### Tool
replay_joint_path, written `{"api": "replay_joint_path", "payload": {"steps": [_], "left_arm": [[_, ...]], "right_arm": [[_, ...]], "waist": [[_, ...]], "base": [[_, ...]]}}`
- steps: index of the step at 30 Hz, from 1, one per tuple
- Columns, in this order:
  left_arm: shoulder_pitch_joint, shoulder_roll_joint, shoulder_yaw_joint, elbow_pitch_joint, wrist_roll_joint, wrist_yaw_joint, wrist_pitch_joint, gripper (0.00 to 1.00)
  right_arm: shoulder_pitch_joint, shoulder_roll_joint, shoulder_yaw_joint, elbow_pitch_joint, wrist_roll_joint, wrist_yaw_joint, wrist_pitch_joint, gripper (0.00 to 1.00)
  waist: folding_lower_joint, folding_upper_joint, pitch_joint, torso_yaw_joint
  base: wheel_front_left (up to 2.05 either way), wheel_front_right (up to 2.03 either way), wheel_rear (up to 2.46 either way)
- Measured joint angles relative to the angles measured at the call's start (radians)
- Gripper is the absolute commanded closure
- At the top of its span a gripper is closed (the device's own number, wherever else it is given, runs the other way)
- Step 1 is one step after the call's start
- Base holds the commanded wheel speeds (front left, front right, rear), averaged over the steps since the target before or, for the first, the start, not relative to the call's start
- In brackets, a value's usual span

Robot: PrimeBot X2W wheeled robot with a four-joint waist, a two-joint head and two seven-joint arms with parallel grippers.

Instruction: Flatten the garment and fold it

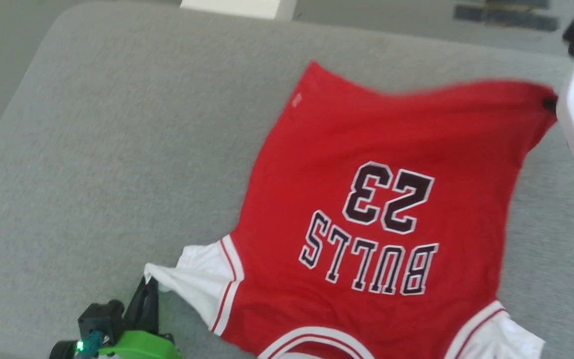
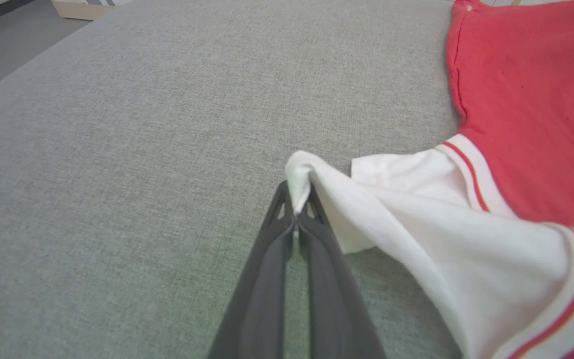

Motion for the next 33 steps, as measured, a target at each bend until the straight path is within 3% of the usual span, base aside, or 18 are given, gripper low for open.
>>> {"api": "replay_joint_path", "payload": {"steps": [7,13,19,27,28,29,33], "left_arm": [[0.046,0.01,0.019,0.007,0.0,0.001,0.0,1.0],[0.072,0.013,0.027,0.009,-0.001,0.006,0.0,1.0],[0.075,0.016,0.027,0.014,-0.002,0.006,0.0,1.0],[0.076,0.02,0.021,0.026,-0.002,0.006,0.0,1.0],[0.077,0.022,0.02,0.028,-0.002,0.006,0.0,1.0],[0.078,0.023,0.019,0.028,-0.002,0.006,0.0,1.0],[0.083,0.029,0.016,0.029,-0.003,0.006,0.0,1.0]], "right_arm": [[0.189,-0.215,0.064,-0.265,0.091,0.0,-0.055,1.0],[0.471,-0.348,0.019,-0.35,0.188,0.0,-0.126,1.0],[0.765,-0.353,-0.018,-0.327,0.244,0.0,-0.189,1.0],[1.003,-0.23,-0.058,-0.259,0.236,0.0,-0.236,1.0],[1.006,-0.221,-0.076,-0.254,0.226,0.0,-0.244,0.67],[1.006,-0.217,-0.09,-0.253,0.215,0.0,-0.249,0.0],[1.004,-0.215,-0.197,-0.274,0.162,0.0,-0.284,0.0]], "waist": [[-0.0001,0.0,-0.076,-0.072],[0.0,0.0,-0.121,-0.134],[0.0,0.0,-0.15,-0.174],[-0.0001,0.0,-0.179,-0.181],[0.0,0.0,-0.182,-0.181],[-0.0001,0.0,-0.183,-0.182],[-0.0001,0.0,-0.192,-0.185]], "base": [[0.0,0.0,0.0],[0.0,0.0,0.0],[0.0,0.0,0.0],[0.0,0.0,0.0],[0.0,0.0,0.0],[0.0,0.0,0.0],[0.0,0.0,0.0]]}}
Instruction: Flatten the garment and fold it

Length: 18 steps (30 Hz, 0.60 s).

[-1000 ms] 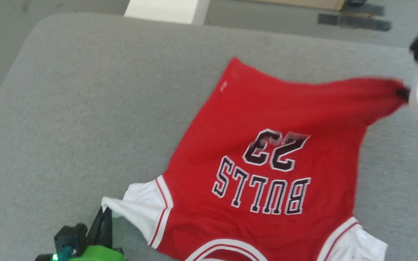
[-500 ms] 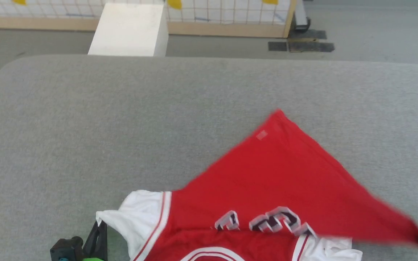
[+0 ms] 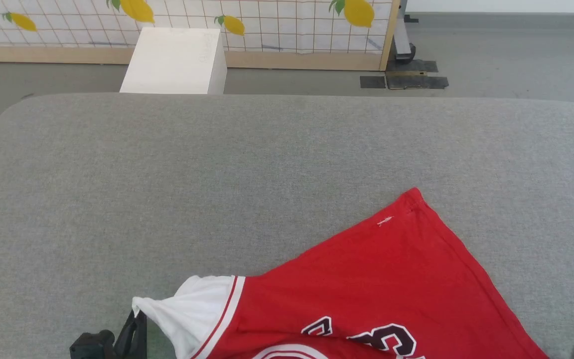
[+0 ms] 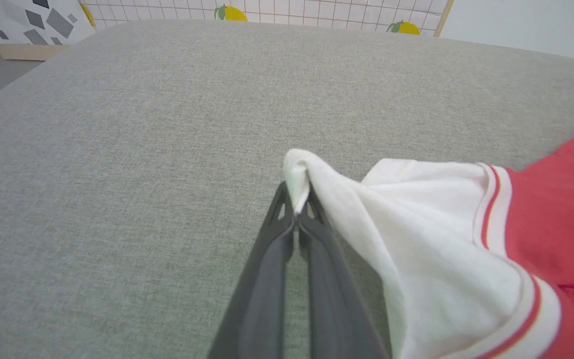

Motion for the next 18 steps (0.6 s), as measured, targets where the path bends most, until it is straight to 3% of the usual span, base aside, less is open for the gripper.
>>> {"api": "replay_joint_path", "payload": {"steps": [8,12,18], "left_arm": [[0.002,0.002,-0.013,-0.006,-0.001,0.003,0.0,1.0],[0.0,0.002,-0.025,-0.01,-0.001,0.003,0.0,1.0],[-0.013,0.001,-0.042,-0.015,0.0,0.003,0.0,1.0]], "right_arm": [[-0.117,0.041,-0.253,-0.106,-0.156,0.0,-0.057,0.0],[-0.235,0.114,-0.252,-0.146,-0.235,0.0,0.021,0.0],[-0.46,0.225,-0.119,-0.084,-0.273,0.0,0.218,0.0]], "waist": [[0.0,0.0,0.007,0.012],[0.0,0.0,0.025,0.022],[0.0,0.0,0.059,0.04]], "base": [[0.0,0.0,0.0],[0.0,0.0,0.0],[0.0,0.0,0.0]]}}
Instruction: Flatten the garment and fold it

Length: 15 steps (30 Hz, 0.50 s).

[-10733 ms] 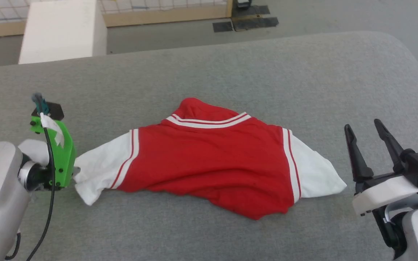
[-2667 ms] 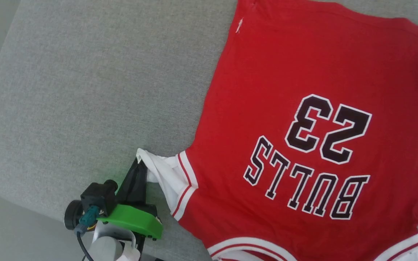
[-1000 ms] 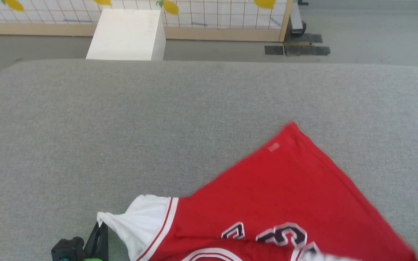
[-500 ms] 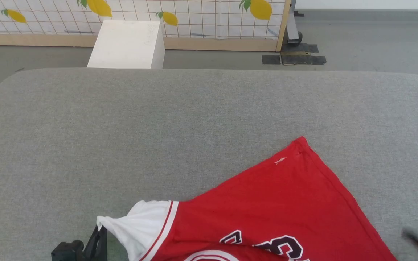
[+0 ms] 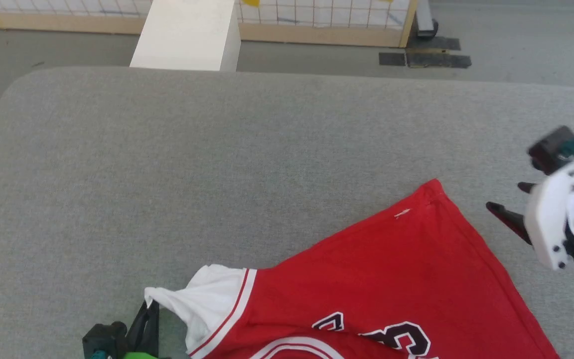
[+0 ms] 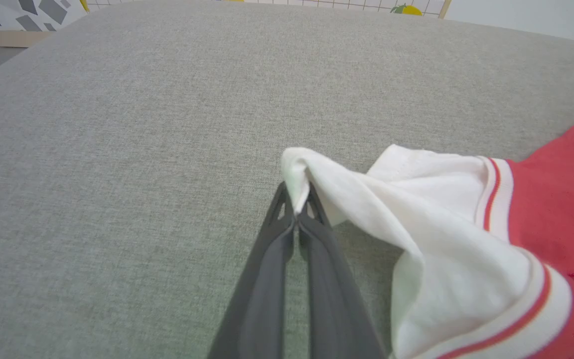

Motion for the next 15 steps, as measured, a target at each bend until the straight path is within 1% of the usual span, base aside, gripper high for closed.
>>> {"api": "replay_joint_path", "payload": {"steps": [1,4,8,9,12,15], "left_arm": [[-0.005,0.0,-0.005,-0.001,0.0,0.0,0.0,1.0],[-0.028,-0.001,-0.023,-0.01,0.006,0.0,0.0,1.0],[-0.042,-0.006,-0.04,-0.025,0.008,0.006,0.0,1.0],[-0.043,-0.011,-0.049,-0.031,0.008,0.009,0.001,1.0],[-0.047,-0.02,-0.064,-0.038,0.011,0.01,0.001,1.0],[-0.054,-0.025,-0.077,-0.041,0.011,0.015,0.001,1.0]], "right_arm": [[-0.042,0.016,0.032,0.031,0.004,0.0,0.048,0.0],[-0.172,0.055,0.111,0.141,0.009,0.0,0.143,0.0],[-0.286,0.086,0.21,0.252,0.014,0.0,0.22,0.0],[-0.325,0.102,0.248,0.313,0.017,0.0,0.244,0.0],[-0.366,0.13,0.296,0.404,0.016,0.0,0.245,0.0],[-0.381,0.168,0.315,0.492,0.034,0.0,0.218,0.0]], "waist": [[0.0,0.0,0.007,0.004],[0.0,0.0,0.028,0.022],[0.0,0.0,0.051,0.048],[0.0,0.0,0.062,0.063],[0.0,0.0,0.079,0.085],[0.0,0.0,0.096,0.107]], "base": [[0.0,0.0,0.0],[0.0,0.0,0.0],[0.0,0.0,0.0],[0.0,0.0,0.0],[0.0,0.0,0.0],[0.0,0.0,0.0]]}}
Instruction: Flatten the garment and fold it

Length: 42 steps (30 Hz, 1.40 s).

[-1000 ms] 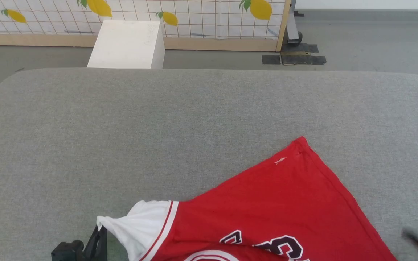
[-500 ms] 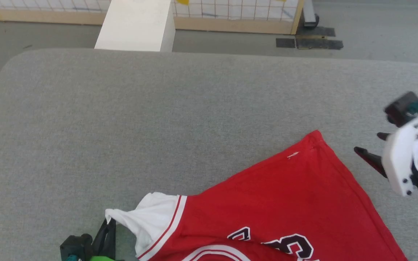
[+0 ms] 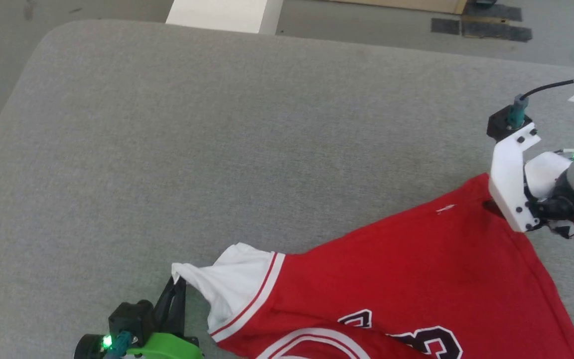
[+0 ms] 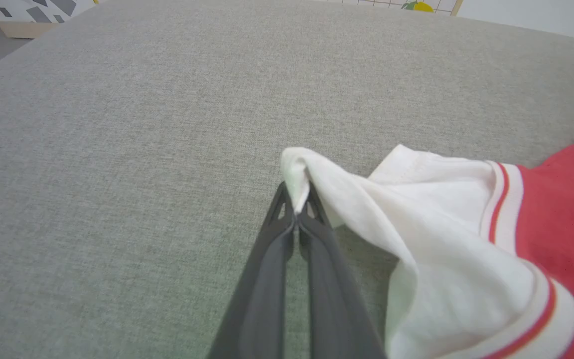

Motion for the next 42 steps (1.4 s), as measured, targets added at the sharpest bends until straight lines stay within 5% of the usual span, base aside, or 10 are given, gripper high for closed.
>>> {"api": "replay_joint_path", "payload": {"steps": [9,10,18,27,35,42], "left_arm": [[-0.017,-0.005,-0.014,0.001,-0.001,0.004,0.0,1.0],[-0.017,-0.004,-0.012,0.002,-0.001,0.006,0.0,1.0],[-0.007,0.007,-0.007,0.005,-0.005,0.017,0.004,1.0],[0.03,0.031,0.024,-0.049,-0.011,0.056,0.004,1.0],[0.044,0.066,0.05,-0.173,0.005,0.08,0.003,1.0],[-0.019,0.086,0.073,-0.249,0.006,0.094,0.003,1.0]], "right_arm": [[-0.037,0.025,0.121,0.115,0.033,0.0,-0.057,0.0],[-0.043,0.026,0.129,0.12,0.04,0.001,-0.059,0.98],[-0.052,0.032,0.221,0.125,0.085,0.0,-0.17,1.0],[-0.039,-0.032,0.246,-0.019,0.077,0.0,-0.555,1.0],[0.125,-0.059,0.08,-0.098,0.012,0.0,-0.85,1.0],[0.3,0.021,-0.186,-0.172,-0.094,0.0,-1.005,1.0]], "waist": [[0.0001,0.0,0.042,0.043],[0.0,0.0,0.041,0.043],[0.0001,0.0,0.003,0.024],[0.0001,0.0,-0.072,-0.034],[0.0001,0.0,-0.15,-0.103],[0.0001,0.0,-0.209,-0.16]], "base": [[0.0,0.0,0.0],[0.0,0.0,0.0],[0.0,0.0,0.0],[0.0,0.0,0.0],[0.0,0.0,0.0],[0.0,0.0,0.0]]}}
